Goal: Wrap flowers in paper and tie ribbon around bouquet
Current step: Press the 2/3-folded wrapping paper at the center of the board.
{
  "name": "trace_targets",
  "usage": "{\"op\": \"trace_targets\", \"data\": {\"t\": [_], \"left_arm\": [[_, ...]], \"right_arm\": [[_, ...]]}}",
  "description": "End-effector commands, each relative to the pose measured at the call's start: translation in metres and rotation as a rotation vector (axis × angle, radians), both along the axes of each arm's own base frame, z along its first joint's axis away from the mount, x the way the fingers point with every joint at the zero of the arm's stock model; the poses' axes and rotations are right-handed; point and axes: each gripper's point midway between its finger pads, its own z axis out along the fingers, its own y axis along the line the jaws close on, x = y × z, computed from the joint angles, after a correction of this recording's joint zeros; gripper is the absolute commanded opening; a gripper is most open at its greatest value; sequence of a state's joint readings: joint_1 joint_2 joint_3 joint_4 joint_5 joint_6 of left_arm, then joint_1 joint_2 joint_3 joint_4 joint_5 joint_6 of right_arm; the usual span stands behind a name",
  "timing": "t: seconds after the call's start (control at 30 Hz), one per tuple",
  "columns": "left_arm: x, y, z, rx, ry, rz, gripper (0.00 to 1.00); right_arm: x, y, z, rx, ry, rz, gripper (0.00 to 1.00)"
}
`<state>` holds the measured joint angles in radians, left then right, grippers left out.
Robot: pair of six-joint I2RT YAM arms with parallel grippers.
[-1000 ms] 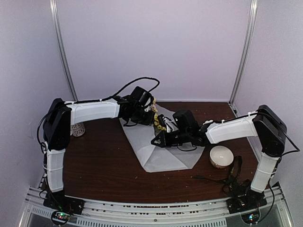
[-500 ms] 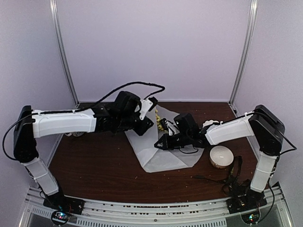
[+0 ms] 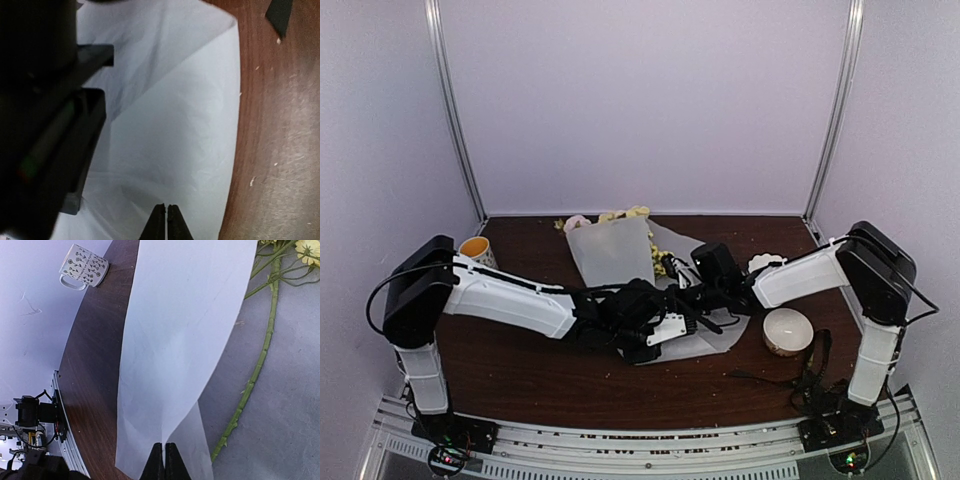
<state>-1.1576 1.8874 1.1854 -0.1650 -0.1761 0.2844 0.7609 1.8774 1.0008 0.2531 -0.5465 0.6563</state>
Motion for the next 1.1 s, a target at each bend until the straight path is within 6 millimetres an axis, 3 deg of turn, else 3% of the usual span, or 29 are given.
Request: {"op": "trace_targets", "data": {"t": [0.0, 0.23, 0.37, 0.43, 0.57, 0.7, 0.77, 0.83, 0.93, 1.07], "left_arm": [[0.020, 0.000, -0.009, 0.055, -0.084, 0.031, 0.06], [0.013, 0.010, -0.045, 0.119, -0.034, 0.029, 0.05], [-0.002, 0.011, -0.050, 0.097, 0.038, -0.005, 0.05], [-0.006, 0.009, -0.043, 0.064, 0.060, -0.006, 0.05], [-0.012, 0.005, -0.006, -0.045, 0.065, -0.014, 0.07], [-0.024, 0.004, 0.038, -0.184, 0.089, -0.054, 0.11], [-0.016, 0.012, 0.045, -0.223, 0.087, -0.020, 0.11], [0.007, 0.025, 0.039, -0.208, 0.064, 0.071, 0.10], [0.032, 0.042, 0.007, -0.094, 0.055, 0.173, 0.07], [0.036, 0.046, -0.021, -0.008, 0.061, 0.185, 0.06]], "right_arm": [[-0.002, 0.000, -0.009, 0.011, 0.025, 0.007, 0.00], [0.001, -0.008, -0.011, -0.008, 0.023, -0.022, 0.00], [0.004, -0.016, -0.030, -0.087, 0.038, -0.038, 0.00], [0.003, -0.017, -0.046, -0.115, 0.066, -0.036, 0.00], [0.006, -0.024, -0.066, -0.147, 0.095, -0.064, 0.00], [0.009, -0.023, -0.069, -0.151, 0.102, -0.059, 0.00], [0.008, -0.021, -0.069, -0.147, 0.103, -0.054, 0.00], [0.007, -0.022, -0.069, -0.149, 0.103, -0.055, 0.00], [0.007, -0.022, -0.065, -0.142, 0.099, -0.053, 0.00], [0.007, -0.022, -0.063, -0.141, 0.096, -0.052, 0.00]]}}
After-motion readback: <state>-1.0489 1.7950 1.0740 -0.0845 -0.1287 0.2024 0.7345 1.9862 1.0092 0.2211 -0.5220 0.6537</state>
